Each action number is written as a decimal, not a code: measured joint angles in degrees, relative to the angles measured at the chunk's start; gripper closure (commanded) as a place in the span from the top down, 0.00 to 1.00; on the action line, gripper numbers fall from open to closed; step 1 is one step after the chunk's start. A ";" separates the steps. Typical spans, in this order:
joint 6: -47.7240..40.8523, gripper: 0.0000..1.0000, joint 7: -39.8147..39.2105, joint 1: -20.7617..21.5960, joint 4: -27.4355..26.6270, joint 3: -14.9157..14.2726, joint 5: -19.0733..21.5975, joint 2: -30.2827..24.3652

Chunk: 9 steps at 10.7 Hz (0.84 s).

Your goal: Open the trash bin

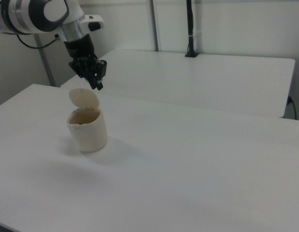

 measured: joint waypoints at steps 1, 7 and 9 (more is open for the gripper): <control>2.56 0.09 0.00 0.07 -0.03 0.15 0.06 0.06; 17.85 0.00 2.64 5.72 -0.16 0.97 2.32 3.44; 22.79 0.00 5.63 8.51 -0.16 1.06 2.32 5.04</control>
